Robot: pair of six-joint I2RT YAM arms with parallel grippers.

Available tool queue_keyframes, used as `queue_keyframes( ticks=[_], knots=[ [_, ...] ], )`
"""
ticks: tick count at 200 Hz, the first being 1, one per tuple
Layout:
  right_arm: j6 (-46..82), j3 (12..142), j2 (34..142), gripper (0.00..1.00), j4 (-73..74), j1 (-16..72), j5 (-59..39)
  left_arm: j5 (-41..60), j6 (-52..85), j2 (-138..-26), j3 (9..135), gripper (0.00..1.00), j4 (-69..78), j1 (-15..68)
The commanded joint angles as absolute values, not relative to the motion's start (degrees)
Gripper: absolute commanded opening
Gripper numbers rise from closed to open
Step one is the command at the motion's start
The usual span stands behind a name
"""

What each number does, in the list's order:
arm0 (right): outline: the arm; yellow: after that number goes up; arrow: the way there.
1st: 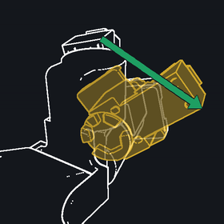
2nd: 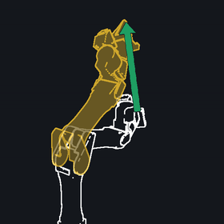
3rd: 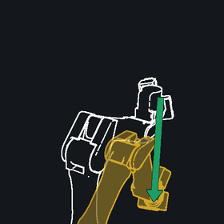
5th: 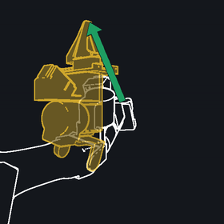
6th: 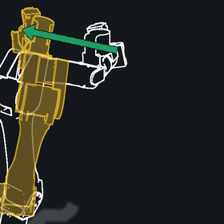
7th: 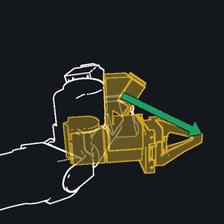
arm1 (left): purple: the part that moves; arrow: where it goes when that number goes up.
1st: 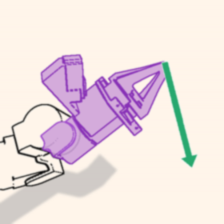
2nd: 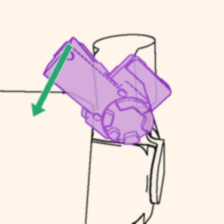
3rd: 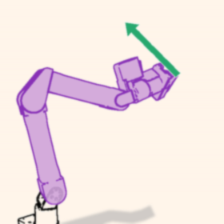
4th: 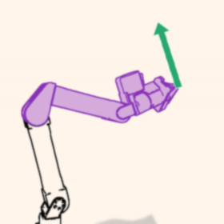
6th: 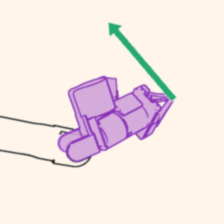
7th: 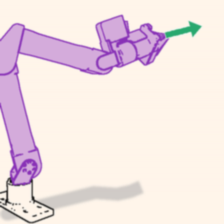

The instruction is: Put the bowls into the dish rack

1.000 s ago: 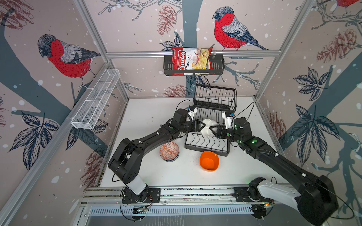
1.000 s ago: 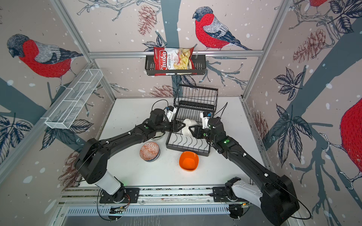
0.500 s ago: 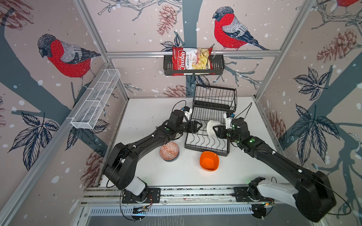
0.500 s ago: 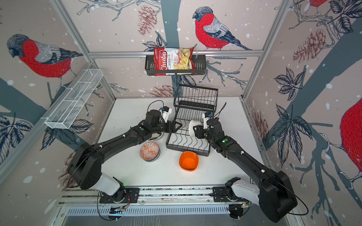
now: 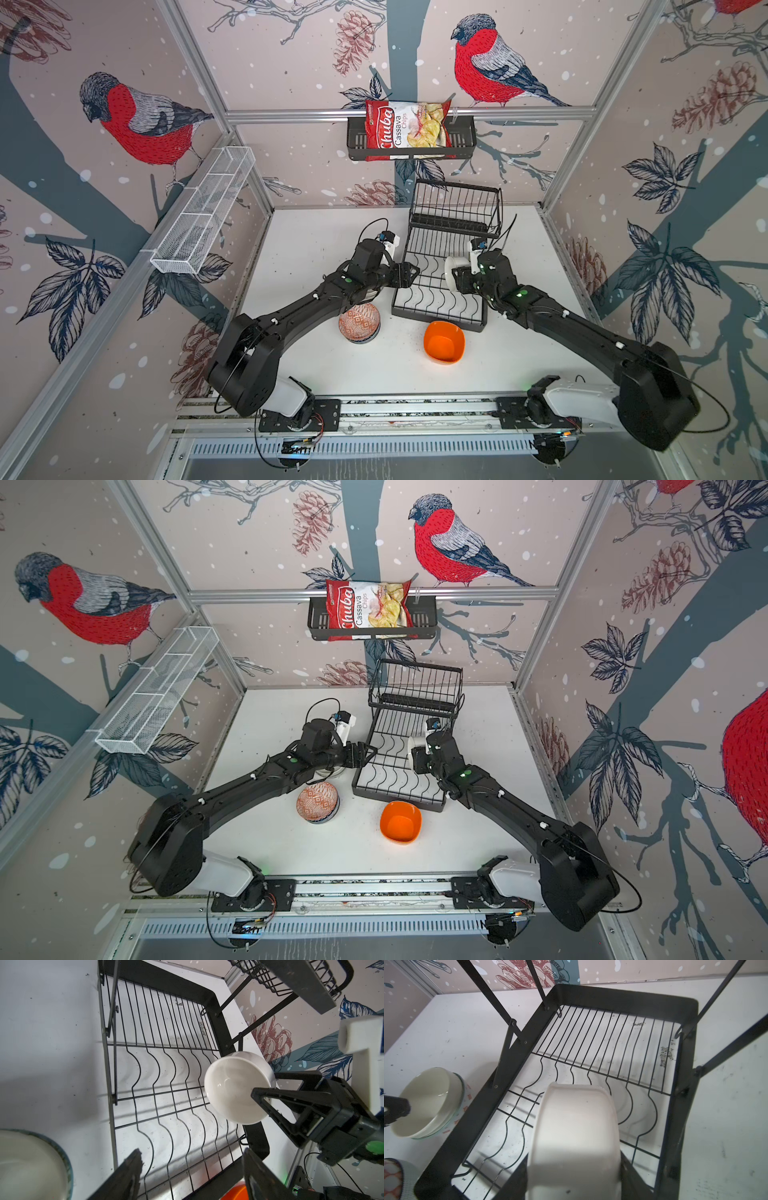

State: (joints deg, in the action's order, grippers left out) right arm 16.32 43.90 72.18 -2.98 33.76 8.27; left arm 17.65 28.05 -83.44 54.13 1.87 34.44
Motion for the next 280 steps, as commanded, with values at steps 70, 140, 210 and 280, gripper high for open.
queue_keyframes(
  ticks=[70,140,210,280],
  knots=[
    [6.8,50.4,79.7,0.49,0.9,38.0,22.7,12.5,27.3,-77.3,49.5,0.76,1.6,33.3],
    [1.0,52.4,84.8,0.48,4.3,40.2,30.8,10.5,26.9,-73.2,45.4,0.76,5.2,33.0],
    [-5.2,55.8,91.3,0.48,5.8,41.1,36.4,8.5,26.6,-71.9,44.6,0.76,4.9,32.8],
    [-11.2,57.9,96.6,0.48,9.1,41.1,41.8,8.7,26.5,-73.2,44.6,0.76,4.7,32.6]
  ],
)
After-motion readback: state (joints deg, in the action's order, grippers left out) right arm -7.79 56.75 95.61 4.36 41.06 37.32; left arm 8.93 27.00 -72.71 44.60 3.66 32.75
